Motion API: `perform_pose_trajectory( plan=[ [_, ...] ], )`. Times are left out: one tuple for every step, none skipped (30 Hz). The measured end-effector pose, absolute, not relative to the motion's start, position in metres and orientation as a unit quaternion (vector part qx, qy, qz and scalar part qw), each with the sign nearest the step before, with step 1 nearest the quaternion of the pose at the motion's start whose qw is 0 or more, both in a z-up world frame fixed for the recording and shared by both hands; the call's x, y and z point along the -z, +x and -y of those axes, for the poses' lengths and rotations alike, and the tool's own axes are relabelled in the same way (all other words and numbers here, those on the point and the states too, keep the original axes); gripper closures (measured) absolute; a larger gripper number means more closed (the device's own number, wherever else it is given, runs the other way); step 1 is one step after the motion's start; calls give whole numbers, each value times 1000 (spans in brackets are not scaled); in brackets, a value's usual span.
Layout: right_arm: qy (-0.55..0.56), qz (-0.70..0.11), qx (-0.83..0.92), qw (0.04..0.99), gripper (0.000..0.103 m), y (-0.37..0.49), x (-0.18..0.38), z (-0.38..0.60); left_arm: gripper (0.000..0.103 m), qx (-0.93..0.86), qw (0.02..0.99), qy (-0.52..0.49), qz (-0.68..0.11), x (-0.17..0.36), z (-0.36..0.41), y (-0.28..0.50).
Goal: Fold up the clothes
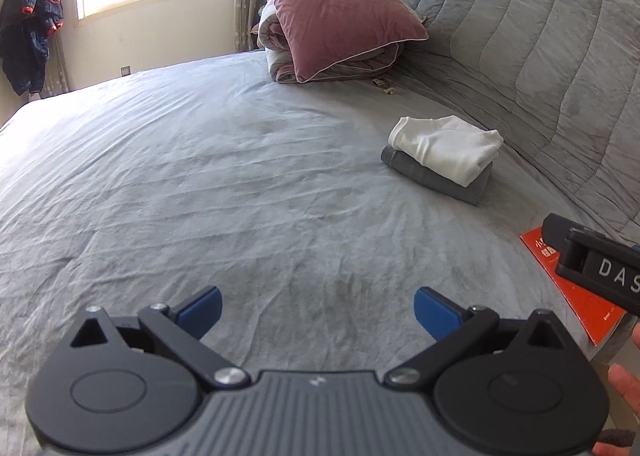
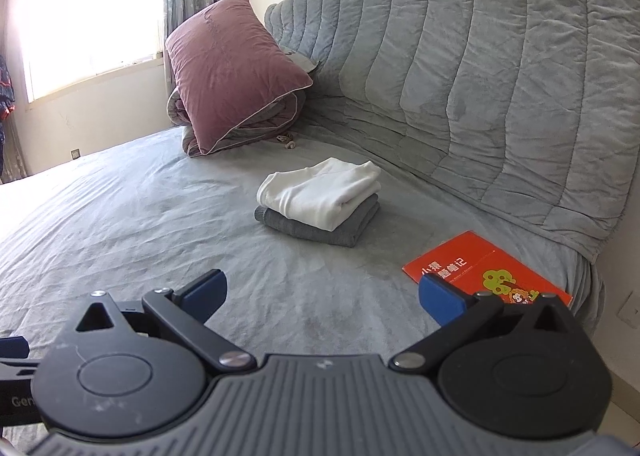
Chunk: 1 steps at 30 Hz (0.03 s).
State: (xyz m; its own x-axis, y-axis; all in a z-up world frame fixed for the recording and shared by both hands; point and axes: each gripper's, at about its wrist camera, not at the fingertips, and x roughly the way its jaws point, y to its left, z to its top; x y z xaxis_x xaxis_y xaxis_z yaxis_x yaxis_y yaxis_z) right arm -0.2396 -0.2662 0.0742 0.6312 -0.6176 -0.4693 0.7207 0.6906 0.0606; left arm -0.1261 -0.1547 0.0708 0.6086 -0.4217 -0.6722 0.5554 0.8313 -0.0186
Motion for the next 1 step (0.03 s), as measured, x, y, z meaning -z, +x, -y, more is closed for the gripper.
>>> perform_pose_trajectory(
  plan=[
    [121,-212,374,895,0,-238,-73,265,1,272,892,96,-348,-69,154,-124]
  ],
)
